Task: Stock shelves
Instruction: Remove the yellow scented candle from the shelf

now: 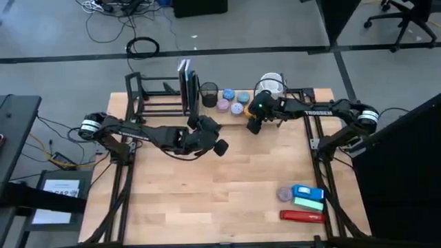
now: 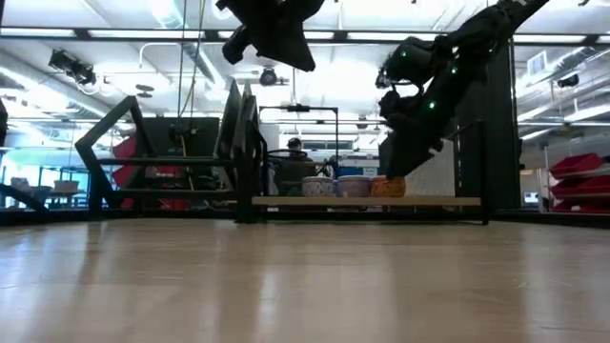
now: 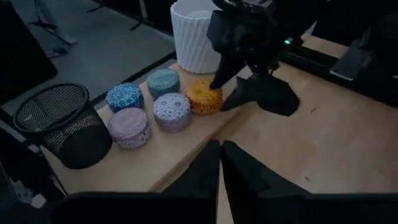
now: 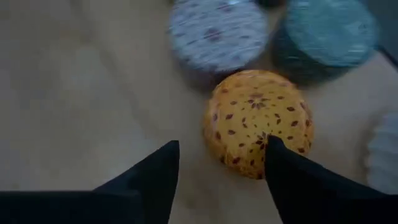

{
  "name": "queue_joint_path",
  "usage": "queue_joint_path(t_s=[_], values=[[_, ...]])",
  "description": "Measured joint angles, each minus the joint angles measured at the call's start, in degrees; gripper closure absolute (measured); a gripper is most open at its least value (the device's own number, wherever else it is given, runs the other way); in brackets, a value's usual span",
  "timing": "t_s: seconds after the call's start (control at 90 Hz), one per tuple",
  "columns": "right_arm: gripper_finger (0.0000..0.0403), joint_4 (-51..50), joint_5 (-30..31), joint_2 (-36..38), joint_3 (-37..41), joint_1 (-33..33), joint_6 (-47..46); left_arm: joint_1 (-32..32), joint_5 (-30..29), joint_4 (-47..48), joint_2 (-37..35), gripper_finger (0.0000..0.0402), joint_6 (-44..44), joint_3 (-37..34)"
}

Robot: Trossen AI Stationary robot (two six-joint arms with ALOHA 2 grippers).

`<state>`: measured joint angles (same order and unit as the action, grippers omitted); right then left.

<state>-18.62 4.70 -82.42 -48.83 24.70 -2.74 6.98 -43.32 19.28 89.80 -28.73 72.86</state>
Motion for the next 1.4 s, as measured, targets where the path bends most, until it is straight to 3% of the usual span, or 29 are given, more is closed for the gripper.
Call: queue_joint_path(t_s=[0.167,0.311,0.544,0.678,0.844,1.067,1.256,1.4], values=[[0.0201,0.3,-0.4,4.8,0.1,-0.3,0.5,0.0,0.1,0.0,0.0,0.0401,0.0,0.0],[0.0159,0.6,-0.7,5.7,0.1,-0.3,2.7,0.0,0.1,0.2,0.0,0.0401,0.0,0.0],[0.0052,4.0,0.8,-1.1,0.0,-0.2,4.3,0.0,0.1,0.1,0.0,0.0401,0.0,0.0],[0.0028,6.0,3.0,-4.6,0.0,0.4,3.9,0.0,0.1,-0.1,0.0,0.0402,0.0,0.0],[0.0054,7.1,2.9,-7.6,0.0,1.7,3.8,0.0,0.1,-0.1,0.0,0.0402,0.0,0.0],[0.0141,8.3,0.8,-8.3,0.0,1.8,4.4,0.0,0.5,-0.1,0.0,0.0402,-0.1,0.0],[0.0142,7.0,1.0,-7.2,0.0,1.2,4.4,0.0,0.5,-0.1,0.0,0.0402,-0.2,0.0],[0.0142,0.9,-1.8,-1.8,0.0,-3.2,4.8,0.2,0.5,-0.1,0.0,0.0402,-0.2,0.0]])
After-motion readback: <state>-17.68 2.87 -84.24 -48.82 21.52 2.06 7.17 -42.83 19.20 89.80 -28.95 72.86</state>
